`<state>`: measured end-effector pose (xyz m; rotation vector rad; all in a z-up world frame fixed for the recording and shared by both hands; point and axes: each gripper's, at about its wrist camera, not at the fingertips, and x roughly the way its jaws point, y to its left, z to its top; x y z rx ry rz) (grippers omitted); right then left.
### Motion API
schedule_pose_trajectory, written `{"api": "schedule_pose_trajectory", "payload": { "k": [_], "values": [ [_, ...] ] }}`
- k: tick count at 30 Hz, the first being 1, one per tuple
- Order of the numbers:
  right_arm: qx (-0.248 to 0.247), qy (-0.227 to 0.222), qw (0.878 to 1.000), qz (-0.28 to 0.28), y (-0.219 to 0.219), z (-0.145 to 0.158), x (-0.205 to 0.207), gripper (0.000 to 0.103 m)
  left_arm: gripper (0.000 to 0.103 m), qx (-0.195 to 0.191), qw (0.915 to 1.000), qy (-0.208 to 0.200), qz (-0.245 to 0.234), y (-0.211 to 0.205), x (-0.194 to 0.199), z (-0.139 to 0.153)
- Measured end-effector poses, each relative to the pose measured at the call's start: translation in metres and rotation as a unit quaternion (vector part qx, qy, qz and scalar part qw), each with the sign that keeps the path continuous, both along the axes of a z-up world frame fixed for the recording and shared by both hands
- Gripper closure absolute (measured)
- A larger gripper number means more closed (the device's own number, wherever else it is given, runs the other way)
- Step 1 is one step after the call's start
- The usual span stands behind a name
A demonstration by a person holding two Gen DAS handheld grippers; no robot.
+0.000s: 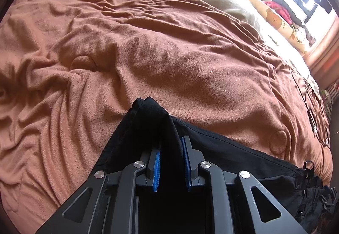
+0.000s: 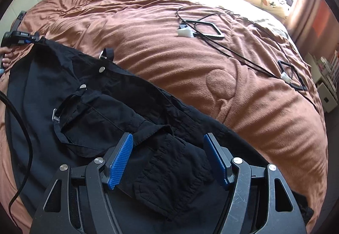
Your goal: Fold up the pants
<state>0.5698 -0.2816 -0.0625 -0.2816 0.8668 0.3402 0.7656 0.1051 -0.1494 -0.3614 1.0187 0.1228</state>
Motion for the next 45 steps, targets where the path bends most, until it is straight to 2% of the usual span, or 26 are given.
{"api": "schedule_pose_trajectory", "payload": {
  "k": [7,10,12,14,23,30,33,34,35,38,40,41,42,43,45],
  "values": [
    [-0.047,0.066,0.996,0.036,0.010,-0.022,0.038,0.052,0.083,0.008,1.0000,0.000,-0.002,0.001,0.003,-0.002],
    [-0.064,0.069,0.995,0.031,0.013,-0.030,0.042,0.065,0.085,0.007,0.9999,-0.009,-0.003,0.000,0.002,-0.001],
    [-0.086,0.060,0.994,0.027,0.018,-0.030,0.040,0.087,0.087,0.012,0.9998,-0.013,-0.007,0.000,0.002,0.001],
    [-0.096,0.051,0.994,0.032,0.022,-0.026,0.036,0.093,0.087,0.006,0.9999,-0.012,-0.007,0.001,0.003,0.003],
    [-0.114,-0.035,0.993,0.002,0.032,-0.002,0.023,0.095,0.092,0.016,0.9998,-0.011,-0.003,0.000,0.008,0.005],
    [-0.126,-0.075,0.989,-0.029,0.041,-0.009,0.030,0.095,0.093,0.027,0.9996,-0.005,0.008,0.002,0.022,-0.003],
    [-0.132,-0.073,0.988,-0.044,0.042,-0.021,0.038,0.095,0.092,0.031,0.9995,0.004,0.005,0.000,0.029,-0.012],
    [-0.139,-0.070,0.987,-0.050,0.043,-0.026,0.041,0.095,0.087,0.035,0.9993,0.009,0.000,-0.002,0.032,-0.016],
    [-0.144,-0.064,0.986,-0.058,0.044,-0.033,0.046,0.093,0.087,0.040,0.9991,0.012,-0.003,-0.003,0.033,-0.018],
    [-0.148,-0.059,0.984,-0.081,0.048,-0.044,0.058,0.082,0.075,0.037,0.9992,0.015,-0.007,-0.003,0.034,-0.022],
    [-0.129,-0.059,0.986,-0.089,0.046,-0.040,0.058,0.074,0.050,0.024,0.9995,0.017,-0.009,-0.001,0.034,-0.020],
    [-0.116,-0.054,0.987,-0.095,0.042,-0.037,0.058,0.057,0.042,0.027,0.9995,0.015,-0.007,0.001,0.032,-0.017],
    [-0.100,-0.052,0.988,-0.103,0.037,-0.033,0.056,0.042,0.026,0.034,0.9994,0.011,-0.002,0.002,0.030,-0.012],
    [-0.084,-0.053,0.989,-0.108,0.032,-0.028,0.053,0.040,0.016,0.040,0.9992,0.005,0.003,0.005,0.027,-0.007],
    [-0.063,-0.053,0.989,-0.121,0.021,-0.018,0.044,0.040,0.014,0.035,0.9993,-0.006,0.009,0.012,0.021,0.003]
  ]
}}
